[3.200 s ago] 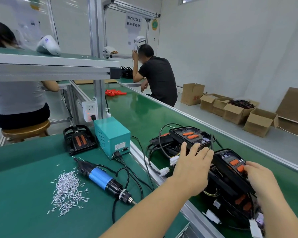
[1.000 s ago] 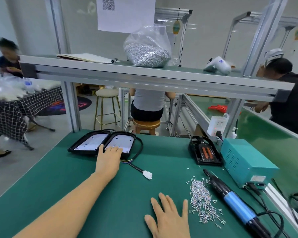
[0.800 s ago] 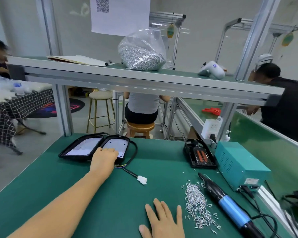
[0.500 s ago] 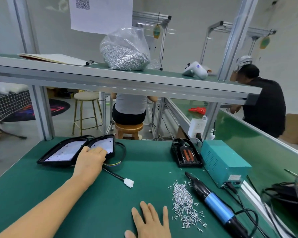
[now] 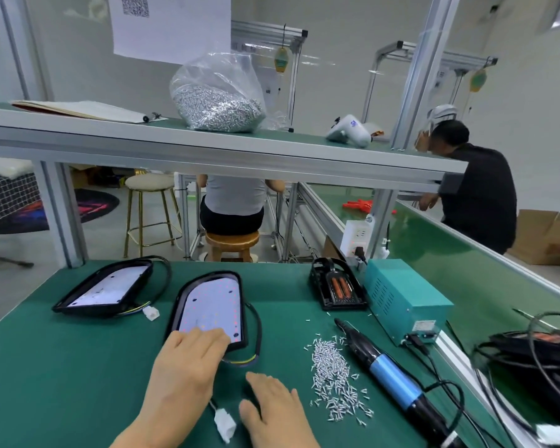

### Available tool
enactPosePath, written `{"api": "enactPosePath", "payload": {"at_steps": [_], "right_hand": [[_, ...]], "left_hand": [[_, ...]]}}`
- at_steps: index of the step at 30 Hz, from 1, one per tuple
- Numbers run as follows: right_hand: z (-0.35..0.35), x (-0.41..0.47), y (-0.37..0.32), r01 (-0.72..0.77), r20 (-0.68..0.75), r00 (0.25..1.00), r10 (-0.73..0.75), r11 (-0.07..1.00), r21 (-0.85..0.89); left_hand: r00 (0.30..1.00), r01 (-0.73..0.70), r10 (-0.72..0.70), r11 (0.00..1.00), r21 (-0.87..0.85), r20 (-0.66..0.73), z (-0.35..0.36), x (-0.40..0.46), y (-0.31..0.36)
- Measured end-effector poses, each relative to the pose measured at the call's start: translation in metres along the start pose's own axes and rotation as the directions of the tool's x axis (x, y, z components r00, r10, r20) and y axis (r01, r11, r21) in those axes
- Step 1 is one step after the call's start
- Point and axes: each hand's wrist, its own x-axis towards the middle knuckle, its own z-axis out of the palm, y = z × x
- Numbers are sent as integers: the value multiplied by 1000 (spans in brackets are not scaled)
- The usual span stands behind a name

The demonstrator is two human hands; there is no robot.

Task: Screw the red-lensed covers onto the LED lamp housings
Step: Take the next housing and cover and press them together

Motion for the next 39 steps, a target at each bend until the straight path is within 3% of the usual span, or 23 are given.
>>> {"api": "enactPosePath", "payload": {"at_steps": [5, 16, 22, 26, 28, 31, 34, 36, 39], "right_hand": [[-1, 5, -3, -69, -34, 996, 78, 977, 202], [-5, 5, -6, -118, -76, 985, 156, 922, 369], [-15, 12, 2, -231, 62, 965, 254, 716, 659], [-15, 17, 5, -261, 93, 952, 292, 610, 748], [-11, 18, 4, -258, 82, 950, 300, 615, 745], [-11, 20, -3, -253, 73, 952, 296, 633, 731], [-15, 23, -3, -264, 116, 958, 263, 639, 723], [-20, 22, 0, -250, 146, 967, 210, 648, 719], [-24, 20, 6, -248, 209, 968, 141, 679, 691]], "left_hand": [[999, -34, 33, 999, -27, -36, 11, -17, 3], [998, -65, 63, 995, -70, -29, 10, -28, 19], [993, 4, 8, 994, -105, 116, 1, -23, 34], [953, 184, -116, 955, -234, 279, -14, -23, 38], [920, 309, -191, 890, -335, 343, -22, -26, 32], [840, 530, -354, 699, -480, 412, -30, -27, 25], [759, 644, -565, 574, -506, 324, -37, -28, 14], [656, 736, -685, 490, -467, 316, -37, -29, 1], [463, 873, -738, 284, -397, 490, -29, -33, -9]]}}
